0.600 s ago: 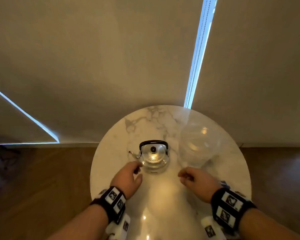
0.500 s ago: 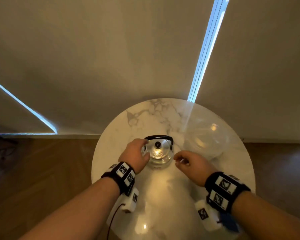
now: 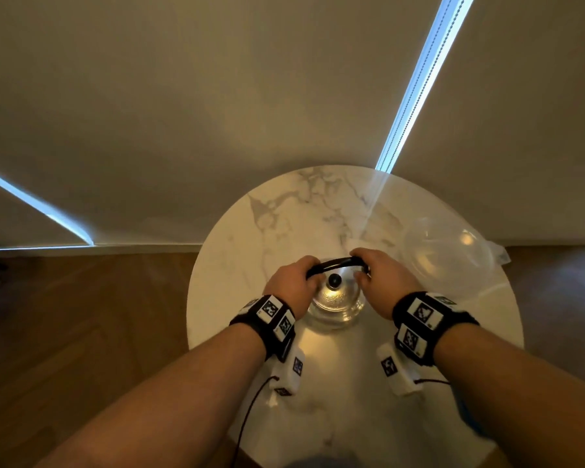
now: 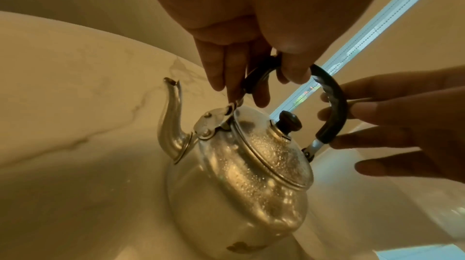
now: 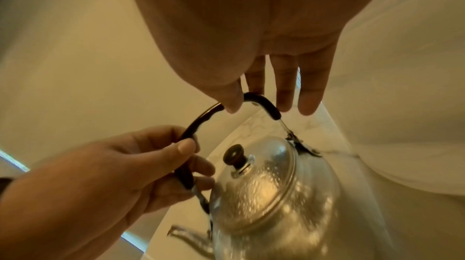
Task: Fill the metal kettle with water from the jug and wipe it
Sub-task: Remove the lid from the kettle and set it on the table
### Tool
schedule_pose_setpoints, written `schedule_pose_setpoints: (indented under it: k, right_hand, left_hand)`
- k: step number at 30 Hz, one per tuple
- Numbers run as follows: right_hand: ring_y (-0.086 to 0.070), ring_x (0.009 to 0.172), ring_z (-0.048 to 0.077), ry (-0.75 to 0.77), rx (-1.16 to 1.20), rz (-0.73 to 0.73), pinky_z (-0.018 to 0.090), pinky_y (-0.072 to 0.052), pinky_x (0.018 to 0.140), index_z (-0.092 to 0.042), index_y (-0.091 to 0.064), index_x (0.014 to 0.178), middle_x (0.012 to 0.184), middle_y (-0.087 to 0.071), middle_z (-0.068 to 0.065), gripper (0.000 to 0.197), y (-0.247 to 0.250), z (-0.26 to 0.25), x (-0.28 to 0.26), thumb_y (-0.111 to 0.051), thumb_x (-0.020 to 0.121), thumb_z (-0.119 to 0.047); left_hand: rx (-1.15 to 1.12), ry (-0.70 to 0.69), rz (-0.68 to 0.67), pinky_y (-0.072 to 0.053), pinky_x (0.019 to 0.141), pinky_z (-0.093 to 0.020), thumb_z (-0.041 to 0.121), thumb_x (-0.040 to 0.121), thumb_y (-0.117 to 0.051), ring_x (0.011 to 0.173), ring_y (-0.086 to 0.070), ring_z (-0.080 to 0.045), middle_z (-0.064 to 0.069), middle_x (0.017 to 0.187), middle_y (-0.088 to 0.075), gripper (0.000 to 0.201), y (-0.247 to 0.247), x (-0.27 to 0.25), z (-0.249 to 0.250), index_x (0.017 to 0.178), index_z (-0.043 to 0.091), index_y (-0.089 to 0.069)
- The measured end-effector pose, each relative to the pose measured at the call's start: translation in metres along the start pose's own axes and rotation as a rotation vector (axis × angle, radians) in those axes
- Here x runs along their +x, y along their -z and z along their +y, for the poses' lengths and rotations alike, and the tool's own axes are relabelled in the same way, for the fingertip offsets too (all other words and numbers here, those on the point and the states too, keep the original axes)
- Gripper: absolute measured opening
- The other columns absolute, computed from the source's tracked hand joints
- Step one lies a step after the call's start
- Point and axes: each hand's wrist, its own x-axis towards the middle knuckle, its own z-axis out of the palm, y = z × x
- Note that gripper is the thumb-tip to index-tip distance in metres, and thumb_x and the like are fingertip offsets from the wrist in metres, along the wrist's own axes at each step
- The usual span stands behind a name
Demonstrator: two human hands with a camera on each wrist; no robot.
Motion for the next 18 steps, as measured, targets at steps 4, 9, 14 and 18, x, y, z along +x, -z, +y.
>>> schedule_pose_setpoints:
  k: [4, 9, 14, 18]
  right_hand:
    - [-0.060, 0.088, 0.010, 0.101, -0.011, -0.045, 0.028, -0.044, 0.075, -0.038, -0.063, 0.114, 0.103, -0.063, -0.013, 0.019, 0.001, 0.016, -0.026, -0.054, 0.101, -0.029]
    - [-0.056, 0.090, 0.006, 0.237, -0.036, -0.109, 0.018, -0.037, 0.072, -0.038, -0.062, 0.116, 0.108, -0.063, -0.018, 0.019, -0.016, 0.041, -0.075, -0.057, 0.100, -0.029]
    - [-0.052, 0.092, 0.003, 0.311, 0.046, -0.081, 0.017, -0.037, 0.076, -0.034, -0.063, 0.118, 0.109, -0.061, -0.018, 0.023, -0.034, 0.058, -0.088, -0.060, 0.099, -0.022]
    - [-0.061, 0.089, 0.012, 0.298, 0.093, -0.069, 0.033, -0.048, 0.081, -0.032, -0.065, 0.115, 0.101, -0.063, -0.014, 0.019, -0.038, 0.058, -0.078, -0.057, 0.099, -0.026]
  left_hand:
    - [-0.047, 0.005, -0.001, -0.055, 0.076, -0.029, 0.041, 0.088, -0.056, 0.079, -0.065, -0.007, 0.012, 0.085, -0.069, 0.021, -0.007, -0.045, -0.012, 0.109, 0.038, -0.059]
    - [-0.092, 0.038, -0.008, -0.055, 0.077, -0.026, 0.042, 0.084, -0.062, 0.080, -0.065, 0.000, 0.016, 0.084, -0.070, 0.021, -0.027, -0.108, -0.020, 0.105, 0.041, -0.060]
    - [-0.172, 0.107, 0.080, -0.054, 0.080, -0.022, 0.040, 0.087, -0.063, 0.089, -0.066, -0.001, 0.016, 0.094, -0.068, 0.025, -0.047, -0.137, -0.017, 0.110, 0.038, -0.054]
    - [-0.171, 0.064, 0.167, -0.055, 0.092, -0.032, 0.017, 0.088, -0.056, 0.105, -0.062, -0.006, 0.015, 0.111, -0.061, 0.032, -0.057, -0.137, -0.020, 0.113, 0.036, -0.051]
